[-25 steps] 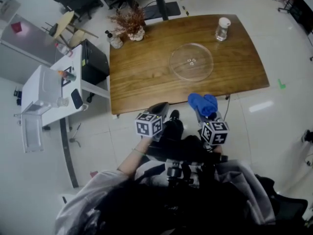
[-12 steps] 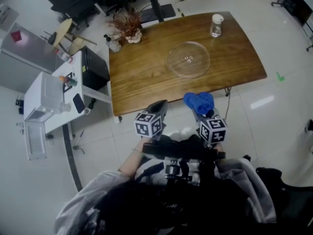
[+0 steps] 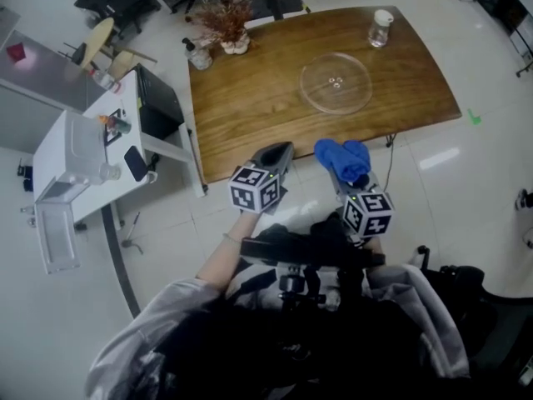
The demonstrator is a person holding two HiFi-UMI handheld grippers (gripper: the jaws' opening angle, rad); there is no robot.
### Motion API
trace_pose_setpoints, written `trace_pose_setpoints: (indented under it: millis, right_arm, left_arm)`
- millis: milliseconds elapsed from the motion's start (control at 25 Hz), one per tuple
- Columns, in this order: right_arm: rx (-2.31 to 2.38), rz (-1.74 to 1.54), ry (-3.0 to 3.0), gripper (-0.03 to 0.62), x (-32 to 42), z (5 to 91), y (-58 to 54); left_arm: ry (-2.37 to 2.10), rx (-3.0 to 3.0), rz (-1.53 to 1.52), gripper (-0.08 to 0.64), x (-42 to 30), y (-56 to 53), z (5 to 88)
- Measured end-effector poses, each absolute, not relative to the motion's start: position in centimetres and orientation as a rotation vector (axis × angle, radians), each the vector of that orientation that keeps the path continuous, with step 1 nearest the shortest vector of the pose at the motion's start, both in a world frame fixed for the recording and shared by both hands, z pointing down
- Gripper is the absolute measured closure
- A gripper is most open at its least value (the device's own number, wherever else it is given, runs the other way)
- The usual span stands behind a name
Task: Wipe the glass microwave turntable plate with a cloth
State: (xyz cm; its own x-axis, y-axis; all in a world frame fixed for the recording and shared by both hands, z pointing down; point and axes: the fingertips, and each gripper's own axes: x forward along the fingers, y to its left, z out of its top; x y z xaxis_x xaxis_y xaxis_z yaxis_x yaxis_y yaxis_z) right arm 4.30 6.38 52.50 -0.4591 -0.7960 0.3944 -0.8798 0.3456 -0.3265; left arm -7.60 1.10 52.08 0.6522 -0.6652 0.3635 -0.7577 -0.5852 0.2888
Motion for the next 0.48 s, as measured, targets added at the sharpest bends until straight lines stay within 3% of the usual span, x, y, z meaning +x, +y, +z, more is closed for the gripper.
trace_pose_setpoints:
  millis: [480]
  right_arm:
    - [1.548, 0.770, -2.384, 0.411, -4.0, 52.9, 9.8]
  left_arm:
    - [-1.019, 2.504, 0.201, 0.560, -14.9, 3.6, 50.7]
